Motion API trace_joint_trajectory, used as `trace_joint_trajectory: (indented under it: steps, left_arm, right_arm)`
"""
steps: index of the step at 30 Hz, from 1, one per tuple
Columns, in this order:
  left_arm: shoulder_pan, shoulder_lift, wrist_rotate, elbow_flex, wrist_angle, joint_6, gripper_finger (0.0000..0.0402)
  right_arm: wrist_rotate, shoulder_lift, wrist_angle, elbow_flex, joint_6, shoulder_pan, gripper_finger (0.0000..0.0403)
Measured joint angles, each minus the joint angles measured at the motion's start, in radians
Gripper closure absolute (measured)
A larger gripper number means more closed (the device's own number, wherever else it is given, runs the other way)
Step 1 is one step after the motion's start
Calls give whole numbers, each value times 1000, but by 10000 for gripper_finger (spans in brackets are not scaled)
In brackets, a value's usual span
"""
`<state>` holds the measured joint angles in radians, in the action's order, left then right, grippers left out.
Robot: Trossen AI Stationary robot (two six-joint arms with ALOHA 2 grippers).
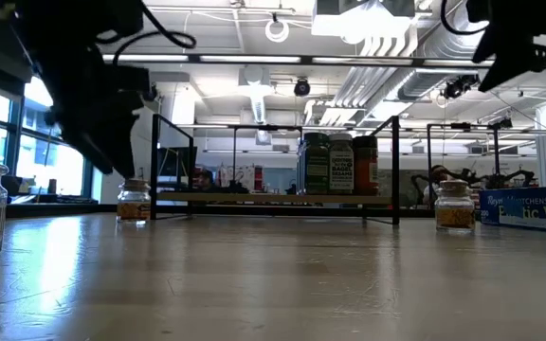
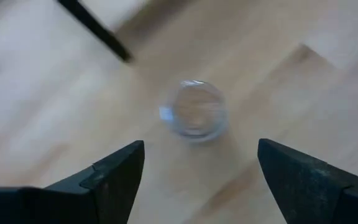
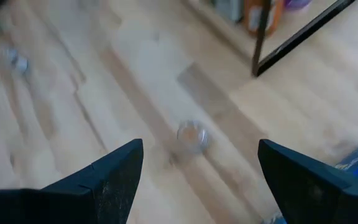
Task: Shelf spices
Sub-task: Put the brown seasoning bottle on the shelf
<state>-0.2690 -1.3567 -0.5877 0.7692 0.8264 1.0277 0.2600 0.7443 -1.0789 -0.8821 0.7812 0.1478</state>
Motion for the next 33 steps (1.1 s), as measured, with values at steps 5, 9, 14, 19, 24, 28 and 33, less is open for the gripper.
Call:
trace_joint_trajectory:
  steps: [5,9,14,19,24,28,33]
  left_arm:
    - [31,-1,64,-97,-202,-13,92]
    - [35,50,87,-134,-195,-3,92]
    - [32,242,179,-269,-322,10,92]
    - [62,495,262,-478,-667,-62,92]
    - [67,600,208,-577,-713,-317,92]
    - [67,595,126,-595,-710,-395,92]
    - [67,571,49,-595,-730,-416,92]
  right_arm:
    - [87,2,0,-58,56,-14,91]
    - [107,2,1,-91,92,-39,91]
    - [108,2,0,-107,105,-73,91]
    - [108,3,4,-105,112,-97,91]
    - [108,3,8,-105,110,-115,91]
    - [104,4,8,-105,131,-122,91]
    - [102,4,8,-104,161,-122,91]
